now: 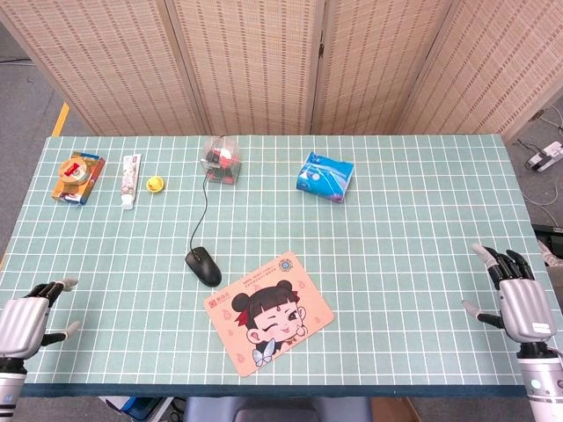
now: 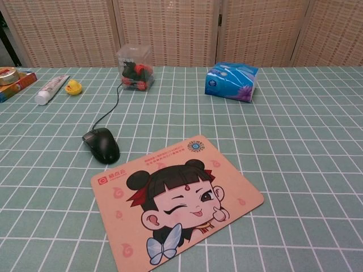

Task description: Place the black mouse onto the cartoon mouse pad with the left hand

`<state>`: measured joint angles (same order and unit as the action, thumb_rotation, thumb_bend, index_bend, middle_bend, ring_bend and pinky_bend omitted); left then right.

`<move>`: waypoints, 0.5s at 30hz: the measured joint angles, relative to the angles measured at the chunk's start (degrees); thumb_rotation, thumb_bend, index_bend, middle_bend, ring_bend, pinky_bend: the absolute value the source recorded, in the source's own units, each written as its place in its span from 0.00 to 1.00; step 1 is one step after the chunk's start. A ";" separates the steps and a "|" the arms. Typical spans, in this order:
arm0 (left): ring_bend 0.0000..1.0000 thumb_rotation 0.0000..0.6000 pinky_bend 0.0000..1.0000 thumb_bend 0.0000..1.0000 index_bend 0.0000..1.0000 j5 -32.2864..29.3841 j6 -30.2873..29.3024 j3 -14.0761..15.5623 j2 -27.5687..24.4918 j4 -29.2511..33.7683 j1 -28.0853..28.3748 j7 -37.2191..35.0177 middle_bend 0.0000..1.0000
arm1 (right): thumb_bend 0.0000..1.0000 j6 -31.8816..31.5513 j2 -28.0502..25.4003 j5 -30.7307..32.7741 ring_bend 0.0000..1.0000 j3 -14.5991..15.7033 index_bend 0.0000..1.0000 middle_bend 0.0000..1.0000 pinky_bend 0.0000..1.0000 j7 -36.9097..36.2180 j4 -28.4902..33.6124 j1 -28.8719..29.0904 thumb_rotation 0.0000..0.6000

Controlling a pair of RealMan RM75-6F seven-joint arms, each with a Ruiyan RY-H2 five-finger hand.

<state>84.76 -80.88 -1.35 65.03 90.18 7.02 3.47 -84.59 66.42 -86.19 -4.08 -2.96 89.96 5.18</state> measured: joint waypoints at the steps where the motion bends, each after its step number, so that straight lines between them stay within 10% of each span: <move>1: 0.35 1.00 0.60 0.18 0.34 0.06 -0.01 0.03 0.05 -0.07 0.00 -0.03 0.35 | 0.09 0.02 0.01 0.08 0.17 0.00 0.13 0.18 0.12 0.05 0.06 -0.01 1.00; 8: 0.38 1.00 0.62 0.18 0.35 1.28 1.32 0.81 -0.17 0.41 0.62 -1.20 0.35 | 0.10 -0.51 -0.12 -0.06 0.17 -0.06 0.15 0.20 0.36 -0.43 0.00 -0.22 1.00; 15: 0.84 1.00 0.99 0.18 0.30 4.77 2.20 1.15 -1.59 1.31 2.53 -4.17 0.66 | 0.11 -1.75 -0.65 -0.22 0.18 -0.59 0.16 0.22 0.40 -2.50 -0.16 -0.56 1.00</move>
<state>89.53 -78.68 -0.19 63.44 91.50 9.56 -0.70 -86.35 65.78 -86.41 -4.67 -5.46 89.80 4.63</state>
